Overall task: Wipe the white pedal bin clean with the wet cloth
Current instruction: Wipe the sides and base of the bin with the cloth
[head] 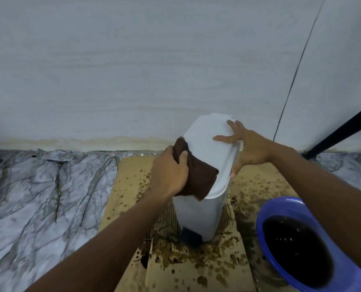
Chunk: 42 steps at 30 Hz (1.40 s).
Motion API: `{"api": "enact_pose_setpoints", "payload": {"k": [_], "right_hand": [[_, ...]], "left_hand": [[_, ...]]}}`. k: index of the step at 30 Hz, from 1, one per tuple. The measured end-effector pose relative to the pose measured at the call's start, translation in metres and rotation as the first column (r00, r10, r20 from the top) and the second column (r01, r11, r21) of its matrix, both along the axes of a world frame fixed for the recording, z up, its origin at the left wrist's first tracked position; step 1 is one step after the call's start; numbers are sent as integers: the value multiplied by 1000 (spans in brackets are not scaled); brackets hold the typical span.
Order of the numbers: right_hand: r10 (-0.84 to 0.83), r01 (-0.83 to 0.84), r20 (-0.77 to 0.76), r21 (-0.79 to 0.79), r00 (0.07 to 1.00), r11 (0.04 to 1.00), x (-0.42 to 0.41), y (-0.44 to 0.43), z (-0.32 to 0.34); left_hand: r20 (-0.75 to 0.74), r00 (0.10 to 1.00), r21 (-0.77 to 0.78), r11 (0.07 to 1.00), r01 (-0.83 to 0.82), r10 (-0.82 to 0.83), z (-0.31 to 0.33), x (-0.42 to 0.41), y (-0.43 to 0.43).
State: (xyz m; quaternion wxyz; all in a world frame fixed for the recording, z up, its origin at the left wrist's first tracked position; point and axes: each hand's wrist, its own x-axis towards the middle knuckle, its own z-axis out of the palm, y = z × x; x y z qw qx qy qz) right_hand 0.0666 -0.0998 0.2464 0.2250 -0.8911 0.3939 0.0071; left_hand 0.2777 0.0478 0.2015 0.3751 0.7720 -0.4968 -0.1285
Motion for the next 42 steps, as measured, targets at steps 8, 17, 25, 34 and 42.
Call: {"api": "enact_pose_setpoints", "payload": {"k": [8,17,25,34,42], "right_hand": [[-280,236,374,162,884,958,1,108,-42],[-227,147,432,210,873,967,-3,82,-40],[-16,72,207,-268,978,961,-4,104,-56],[-3,42,270,-139,963,989,1,30,-10],[-111,45,481,147,870,988,14,-57,17]], "left_hand": [[-155,987,84,995,61,-48,9,6,-9],[-143,988,37,998,-49,53,-2,-13,6],[124,984,-24,991,133,-129,-16,-16,-3],[237,953,-196,951,239,-190,-6,-15,-22],[253,963,-424,884,194,-90,1,-1,-113]]}}
